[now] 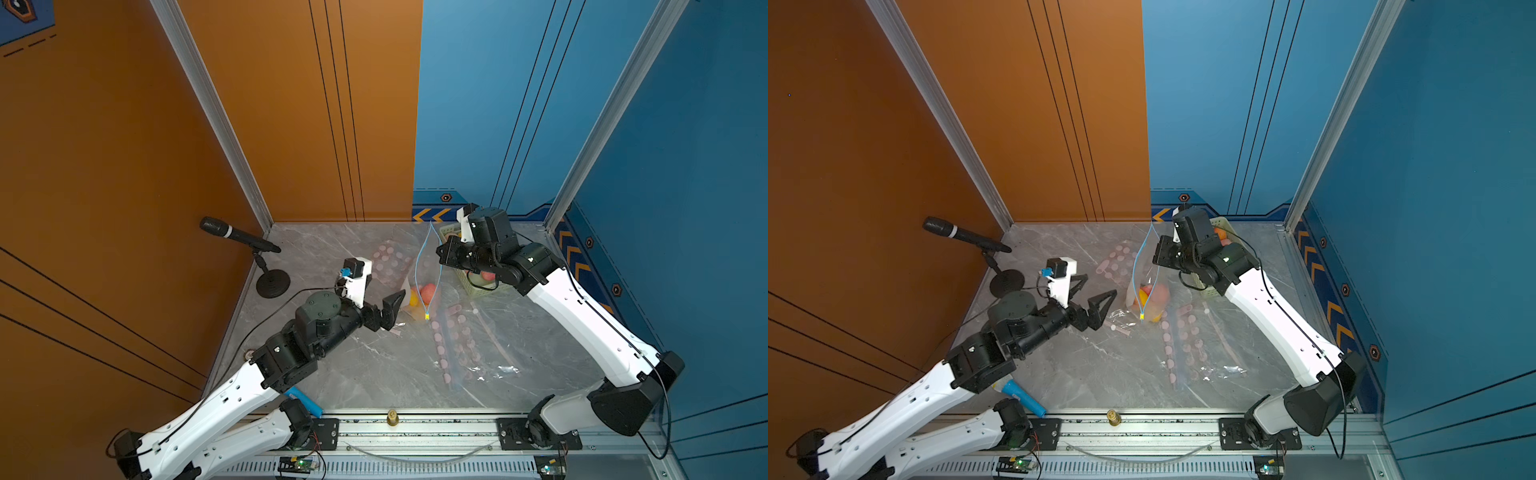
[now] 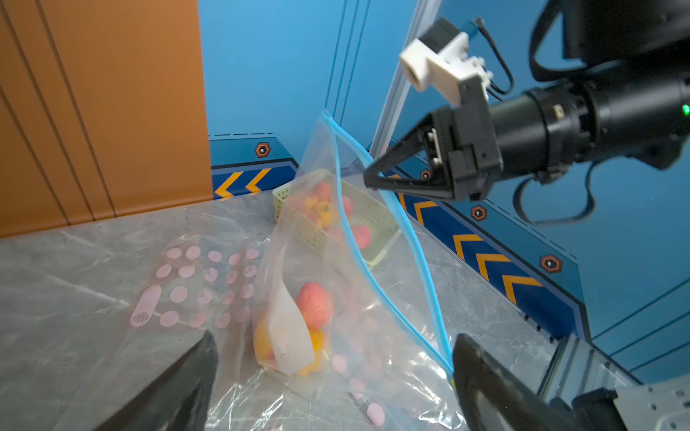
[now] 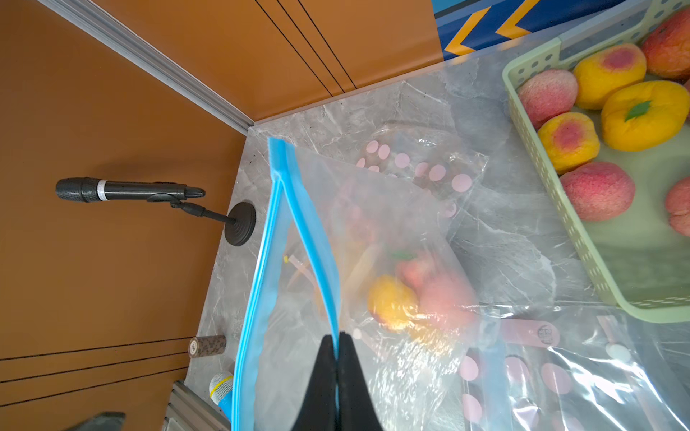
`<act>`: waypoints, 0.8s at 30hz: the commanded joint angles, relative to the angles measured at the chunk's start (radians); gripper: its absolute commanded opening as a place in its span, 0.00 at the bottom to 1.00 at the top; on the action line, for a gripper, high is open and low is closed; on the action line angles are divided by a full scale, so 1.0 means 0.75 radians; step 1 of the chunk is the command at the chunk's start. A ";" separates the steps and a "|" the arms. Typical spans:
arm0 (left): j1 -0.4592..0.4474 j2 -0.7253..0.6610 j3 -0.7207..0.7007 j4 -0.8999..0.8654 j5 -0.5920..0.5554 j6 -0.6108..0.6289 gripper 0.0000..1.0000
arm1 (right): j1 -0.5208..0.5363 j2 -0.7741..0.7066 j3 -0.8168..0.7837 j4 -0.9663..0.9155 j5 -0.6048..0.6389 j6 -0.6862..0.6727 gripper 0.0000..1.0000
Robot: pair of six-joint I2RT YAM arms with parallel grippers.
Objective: Place the peach in a zip-top bag and seal the zipper
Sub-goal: Adjust the zipper food storage bag at the center of the board.
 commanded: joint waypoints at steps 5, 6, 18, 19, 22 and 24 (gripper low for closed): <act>-0.324 0.173 -0.203 0.452 -0.237 0.475 0.99 | 0.003 -0.012 -0.016 0.068 0.067 0.072 0.00; -0.364 0.217 -0.207 0.473 -0.291 0.505 0.99 | 0.003 -0.011 -0.017 0.069 0.067 0.074 0.00; -0.315 0.363 -0.342 0.869 -0.514 0.304 0.70 | 0.007 -0.017 -0.034 0.085 0.063 0.074 0.00; -0.311 0.379 -0.332 0.869 -0.516 0.308 0.67 | 0.007 -0.020 -0.035 0.085 0.065 0.074 0.00; -0.300 0.415 -0.303 0.869 -0.498 0.331 0.54 | 0.006 -0.025 -0.035 0.085 0.063 0.074 0.00; -0.291 0.433 -0.289 0.868 -0.497 0.328 0.37 | 0.006 -0.023 -0.030 0.085 0.058 0.067 0.00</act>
